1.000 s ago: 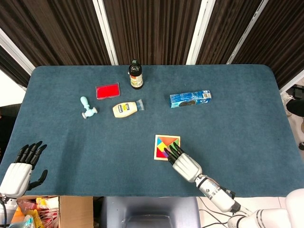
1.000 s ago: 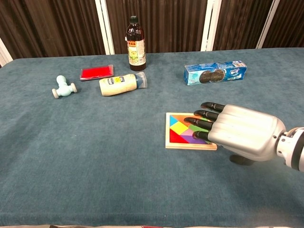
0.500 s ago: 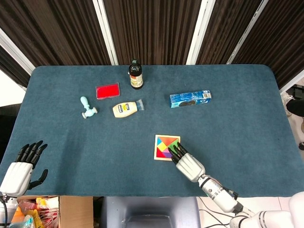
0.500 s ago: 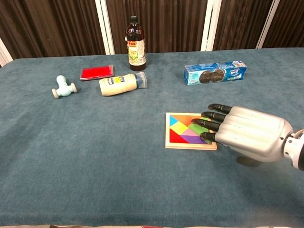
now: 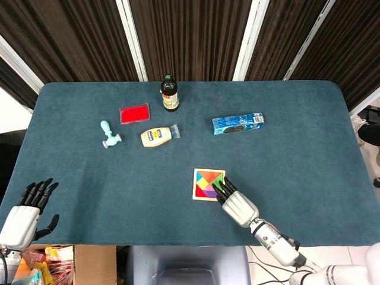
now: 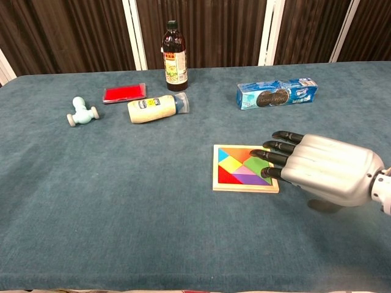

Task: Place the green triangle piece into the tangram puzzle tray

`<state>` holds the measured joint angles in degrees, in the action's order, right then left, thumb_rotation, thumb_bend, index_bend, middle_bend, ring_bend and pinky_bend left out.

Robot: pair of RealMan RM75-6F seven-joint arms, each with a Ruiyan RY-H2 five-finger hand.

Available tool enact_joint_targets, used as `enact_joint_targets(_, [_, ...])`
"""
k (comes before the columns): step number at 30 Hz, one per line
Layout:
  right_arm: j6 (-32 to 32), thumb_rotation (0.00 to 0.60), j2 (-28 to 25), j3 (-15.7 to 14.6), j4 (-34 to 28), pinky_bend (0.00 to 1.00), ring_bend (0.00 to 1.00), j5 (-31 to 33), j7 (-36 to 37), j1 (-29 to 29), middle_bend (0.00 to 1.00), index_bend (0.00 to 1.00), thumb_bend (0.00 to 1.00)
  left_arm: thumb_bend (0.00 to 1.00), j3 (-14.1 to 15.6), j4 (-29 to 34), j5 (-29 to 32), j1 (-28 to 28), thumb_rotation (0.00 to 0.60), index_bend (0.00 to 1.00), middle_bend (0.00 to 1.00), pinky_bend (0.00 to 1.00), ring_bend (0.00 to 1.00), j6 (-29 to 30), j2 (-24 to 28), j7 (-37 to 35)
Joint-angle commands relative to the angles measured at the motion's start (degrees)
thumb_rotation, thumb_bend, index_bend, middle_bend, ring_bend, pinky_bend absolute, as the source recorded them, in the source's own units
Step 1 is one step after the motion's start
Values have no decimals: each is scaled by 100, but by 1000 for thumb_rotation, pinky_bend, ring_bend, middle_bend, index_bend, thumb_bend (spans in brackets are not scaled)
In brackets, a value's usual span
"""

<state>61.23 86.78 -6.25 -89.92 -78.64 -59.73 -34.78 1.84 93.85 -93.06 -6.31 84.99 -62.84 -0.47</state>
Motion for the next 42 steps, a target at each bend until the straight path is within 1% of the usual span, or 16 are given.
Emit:
enact_joint_targets(1, [151,600,-61,59,-27,0,0,-123,251,70,0,323,408,442,9,6,-26,11,600,0,0,0,0,25,12,-3])
enact_joint_targets(5, [164,600,-151,292,16,0,0,72,405,82,0,296,408,443,30,19,-43,24,600,0,0,0,0,26,30,1])
enact_joint_targets(8, [90,600,-161,394,41,0,0,212,396,45,0,290,408,443,35,27,-49,26,600,0,0,0,0,25,35,8])
enact_joint_targets(11, [-150,600,-95,694,193,0,0,647,320,-110,0,287,408,443,50,42,-70,46,600,0,0,0,0,48,49,31])
enact_joint_targets(13, [-311,600,-23,795,261,0,0,873,229,-212,0,288,408,444,57,49,-66,54,600,0,0,0,0,49,63,27])
enact_joint_targets(19, [-653,600,163,908,429,0,0,1436,6,-434,0,301,408,445,-88,-60,114,-85,600,0,0,0,0,-143,-75,28])
enact_joint_targets(24, [-735,600,272,910,485,0,0,1617,-21,-550,0,301,408,441,-21,-40,55,-8,600,0,0,0,0,-51,-49,16])
enact_joint_targets(29, [-686,600,337,863,554,0,0,1596,35,-607,0,301,408,442,-69,-28,128,-60,600,0,0,0,0,-130,-24,-7])
enact_joint_targets(33, [-671,600,350,783,570,0,0,1630,4,-626,0,301,408,442,-111,-59,171,-93,600,0,0,0,0,-161,-44,-19])
enact_joint_targets(42, [-514,600,285,608,468,0,0,1549,38,-590,0,307,408,442,-96,-99,148,-86,600,0,0,0,0,-143,-86,-8])
